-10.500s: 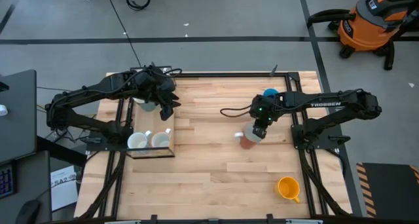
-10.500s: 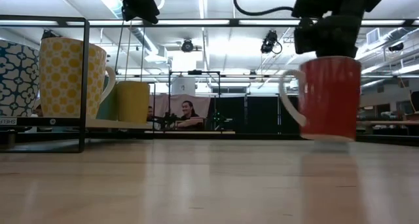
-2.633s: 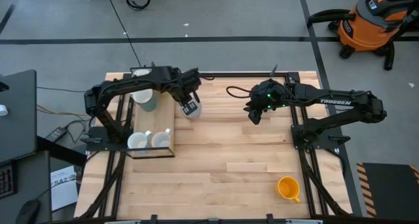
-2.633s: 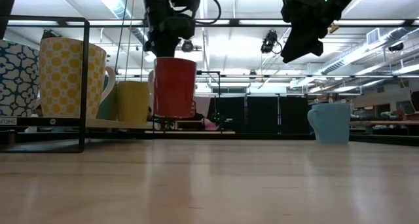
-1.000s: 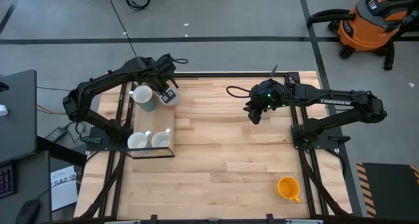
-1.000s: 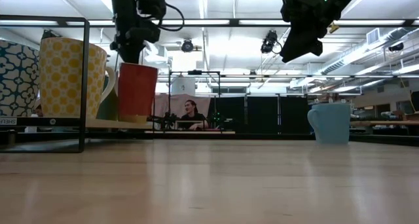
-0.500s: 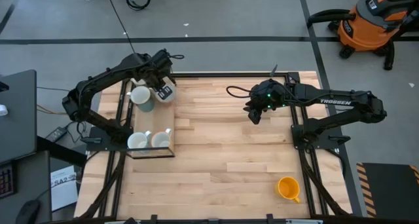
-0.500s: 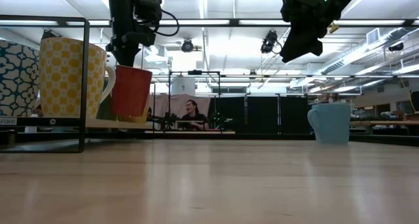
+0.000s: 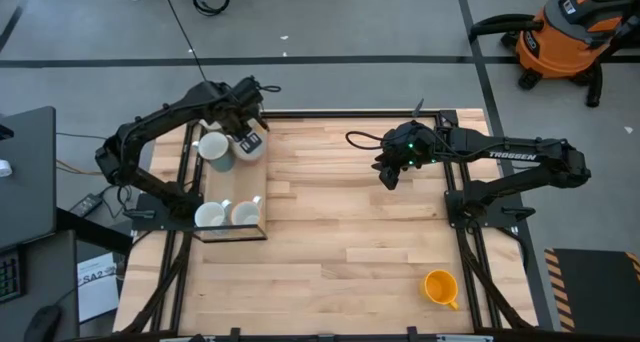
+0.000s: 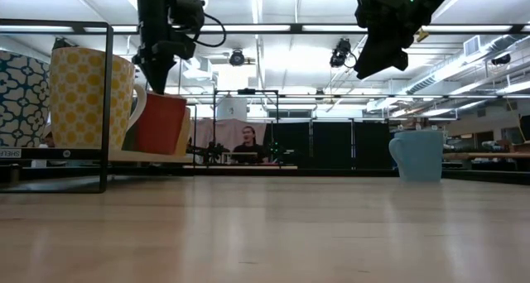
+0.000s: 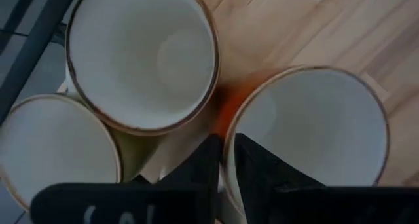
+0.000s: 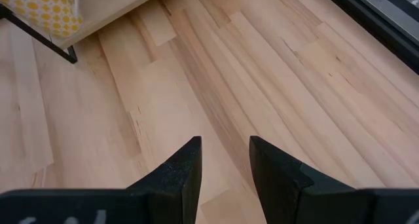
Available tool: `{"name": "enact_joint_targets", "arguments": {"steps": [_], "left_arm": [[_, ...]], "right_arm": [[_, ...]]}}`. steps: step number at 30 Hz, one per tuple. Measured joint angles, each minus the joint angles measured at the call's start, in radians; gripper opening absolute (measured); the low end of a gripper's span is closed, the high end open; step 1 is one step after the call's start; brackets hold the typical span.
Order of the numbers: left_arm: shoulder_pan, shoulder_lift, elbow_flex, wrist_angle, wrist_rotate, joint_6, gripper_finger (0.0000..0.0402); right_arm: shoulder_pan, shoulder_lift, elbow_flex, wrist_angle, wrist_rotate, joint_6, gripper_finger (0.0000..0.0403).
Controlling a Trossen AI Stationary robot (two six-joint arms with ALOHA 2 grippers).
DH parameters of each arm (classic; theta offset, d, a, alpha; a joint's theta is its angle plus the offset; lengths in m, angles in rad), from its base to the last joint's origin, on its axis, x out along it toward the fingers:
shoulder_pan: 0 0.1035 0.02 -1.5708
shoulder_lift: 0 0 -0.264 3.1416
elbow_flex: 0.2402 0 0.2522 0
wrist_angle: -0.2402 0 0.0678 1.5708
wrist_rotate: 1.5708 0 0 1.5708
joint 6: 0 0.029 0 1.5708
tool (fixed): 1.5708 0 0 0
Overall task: Place coffee mugs
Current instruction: Put the red mug on the shelf
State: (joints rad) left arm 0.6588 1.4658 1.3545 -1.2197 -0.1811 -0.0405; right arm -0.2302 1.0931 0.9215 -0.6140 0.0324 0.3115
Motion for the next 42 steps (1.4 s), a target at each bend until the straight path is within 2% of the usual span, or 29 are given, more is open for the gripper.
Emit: {"name": "enact_joint_targets", "arguments": {"steps": [26, 33, 42], "left_arm": [[-0.008, 0.000, 0.000, -0.008, 0.012, -0.032, 0.0057], [-0.063, 0.000, 0.000, -0.006, 0.097, -0.034, 0.0057], [-0.175, 0.000, 0.000, 0.000, 0.100, -0.035, 0.0057]], "right_arm": [[0.000, 0.000, 0.000, 0.000, 0.000, 0.000, 0.0133], [0.000, 0.000, 0.000, 0.000, 0.000, 0.000, 0.0133], [0.000, 0.000, 0.000, 0.000, 0.000, 0.000, 0.0133]]}}
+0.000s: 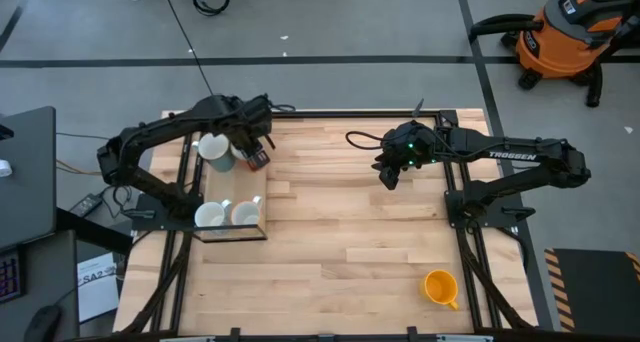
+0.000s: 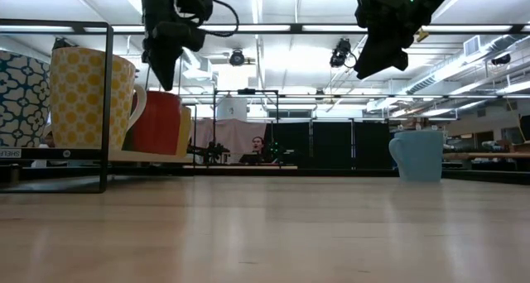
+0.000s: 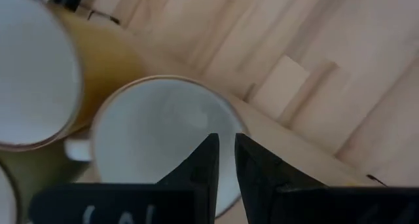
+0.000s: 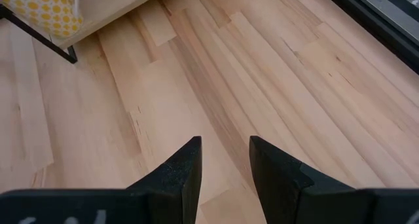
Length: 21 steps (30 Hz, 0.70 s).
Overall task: Place coffee mugs
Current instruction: Put the red mug on the shelf
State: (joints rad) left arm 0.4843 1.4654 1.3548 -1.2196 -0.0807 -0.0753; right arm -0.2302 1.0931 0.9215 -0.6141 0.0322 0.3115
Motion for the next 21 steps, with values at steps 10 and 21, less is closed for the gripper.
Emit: {"name": "enact_joint_targets", "arguments": {"steps": [10, 21], "left_arm": [[-0.101, 0.000, 0.000, 0.100, 0.000, 0.005, 0.0057], [-0.107, 0.042, -0.005, 0.159, -0.001, -0.011, 0.0057]], "right_arm": [[0.000, 0.000, 0.000, 0.000, 0.000, 0.000, 0.0133], [0.000, 0.000, 0.000, 0.002, 0.000, 0.000, 0.0133]]}}
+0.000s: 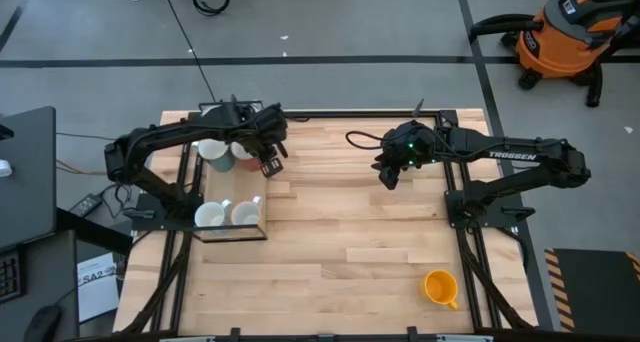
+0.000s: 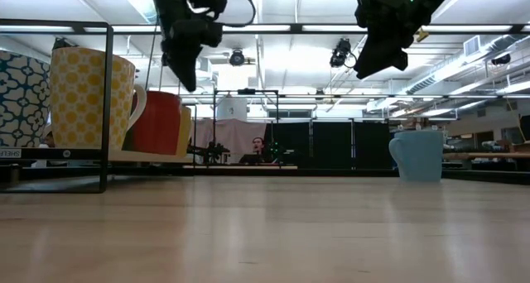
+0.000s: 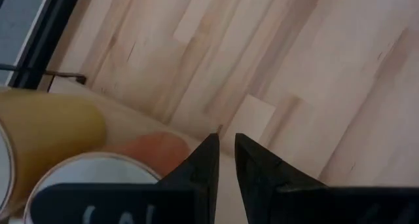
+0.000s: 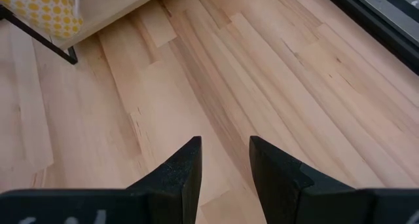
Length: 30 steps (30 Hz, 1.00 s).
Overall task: Place coffee mugs
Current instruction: Put the red mug on the shelf, then move the blue mug to the center of the table
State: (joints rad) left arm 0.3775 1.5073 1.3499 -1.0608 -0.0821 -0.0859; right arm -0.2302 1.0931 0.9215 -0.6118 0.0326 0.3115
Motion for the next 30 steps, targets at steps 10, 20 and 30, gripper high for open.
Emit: {"name": "enact_joint_targets", "arguments": {"steps": [10, 20, 30], "left_arm": [[0.006, 0.052, 0.000, -0.073, -0.087, -0.007, 0.0056], [0.036, 0.052, 0.000, -0.074, -0.152, -0.034, 0.0056], [-0.005, 0.052, 0.000, -0.024, -0.074, -0.034, 0.0056]], "right_arm": [[0.000, 0.000, 0.000, 0.013, 0.000, 0.000, 0.0133], [0.000, 0.000, 0.000, 0.013, 0.000, 0.000, 0.0133], [0.000, 0.000, 0.000, 0.013, 0.000, 0.000, 0.0133]]}}
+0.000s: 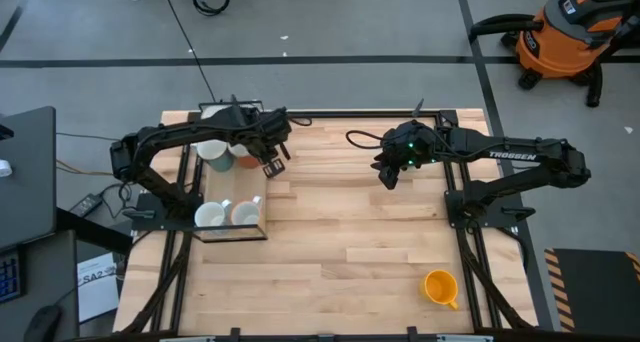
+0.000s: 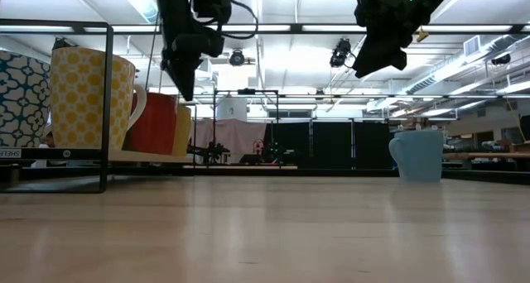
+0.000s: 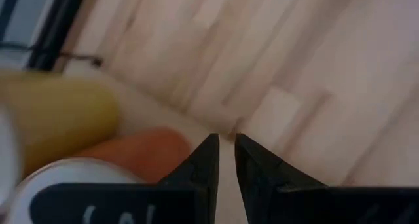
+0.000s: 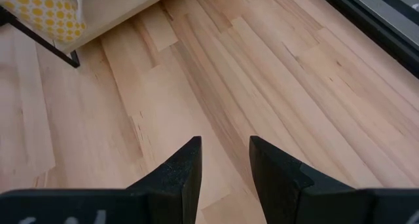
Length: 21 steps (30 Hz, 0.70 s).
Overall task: Place coffee mugs
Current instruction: Move the blue mug to the center of the table
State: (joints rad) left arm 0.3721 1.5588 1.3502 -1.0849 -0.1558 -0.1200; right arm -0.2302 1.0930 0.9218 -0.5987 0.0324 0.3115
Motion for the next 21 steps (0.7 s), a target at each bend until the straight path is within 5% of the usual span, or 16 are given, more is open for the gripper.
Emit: {"name": "enact_joint_targets", "arguments": {"steps": [10, 21], "left_arm": [[-0.108, 0.000, 0.000, 0.145, 0.076, 0.000, 0.0056], [-0.175, 0.000, 0.000, 0.222, 0.075, 0.000, 0.0057]], "right_arm": [[-0.023, 0.000, 0.000, -0.001, 0.000, 0.000, 0.0133], [-0.204, 0.000, 0.000, -0.098, 0.074, -0.147, 0.0133]]}}
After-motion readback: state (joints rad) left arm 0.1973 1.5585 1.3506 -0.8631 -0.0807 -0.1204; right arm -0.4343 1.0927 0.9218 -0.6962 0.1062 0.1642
